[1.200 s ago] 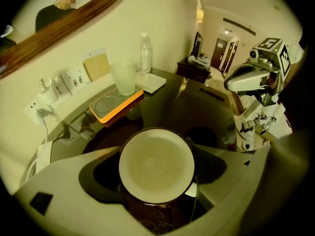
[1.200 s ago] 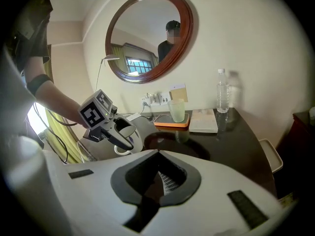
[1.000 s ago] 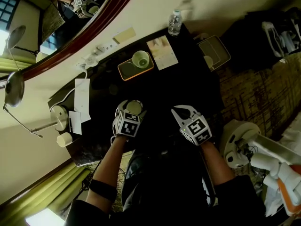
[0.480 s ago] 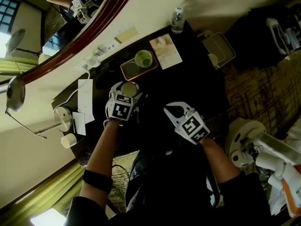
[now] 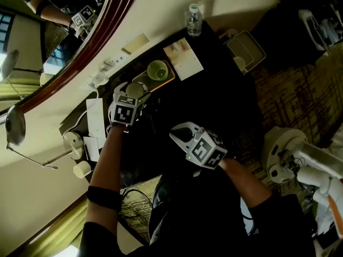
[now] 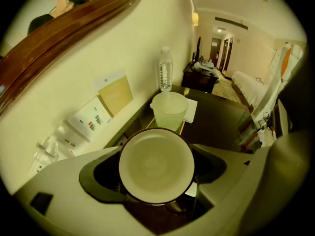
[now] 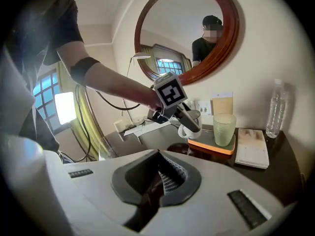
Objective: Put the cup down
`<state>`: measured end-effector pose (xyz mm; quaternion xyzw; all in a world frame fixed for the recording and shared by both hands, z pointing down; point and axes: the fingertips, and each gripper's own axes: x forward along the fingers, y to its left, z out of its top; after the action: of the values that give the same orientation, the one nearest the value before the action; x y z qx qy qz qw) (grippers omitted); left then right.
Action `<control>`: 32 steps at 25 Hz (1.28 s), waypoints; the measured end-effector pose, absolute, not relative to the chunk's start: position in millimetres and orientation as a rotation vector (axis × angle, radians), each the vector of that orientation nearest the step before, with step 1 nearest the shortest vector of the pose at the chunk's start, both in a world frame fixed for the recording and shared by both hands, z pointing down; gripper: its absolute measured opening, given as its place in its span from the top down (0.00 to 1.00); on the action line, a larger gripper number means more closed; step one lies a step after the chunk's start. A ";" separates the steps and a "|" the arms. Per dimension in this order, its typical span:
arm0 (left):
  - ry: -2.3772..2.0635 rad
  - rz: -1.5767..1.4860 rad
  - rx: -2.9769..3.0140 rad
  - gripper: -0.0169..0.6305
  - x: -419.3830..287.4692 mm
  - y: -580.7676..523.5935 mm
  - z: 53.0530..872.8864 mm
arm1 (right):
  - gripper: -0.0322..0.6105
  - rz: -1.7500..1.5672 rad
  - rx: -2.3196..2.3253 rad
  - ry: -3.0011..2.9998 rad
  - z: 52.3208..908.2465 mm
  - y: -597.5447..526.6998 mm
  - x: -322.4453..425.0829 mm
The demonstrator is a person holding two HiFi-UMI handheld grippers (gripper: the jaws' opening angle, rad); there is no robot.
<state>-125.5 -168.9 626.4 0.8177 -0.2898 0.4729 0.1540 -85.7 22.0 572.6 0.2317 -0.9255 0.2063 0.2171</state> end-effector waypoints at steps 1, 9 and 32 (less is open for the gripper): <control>-0.830 1.357 2.343 0.36 -125.6 -173.0 627.6 | 0.95 0.579 0.634 -2.560 574.7 23.6 -86.1; -0.789 1.359 2.330 0.36 -118.9 -198.2 632.3 | 0.95 0.624 0.653 -2.541 578.9 27.1 -81.1; -0.732 1.305 2.311 0.35 -106.3 -203.0 642.4 | 0.95 0.665 0.700 -2.532 585.6 15.3 -68.5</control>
<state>-106.3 -203.0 642.4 0.8237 -0.2609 0.4650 0.1929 -68.5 15.3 585.6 0.2524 -0.9127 0.2397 0.2141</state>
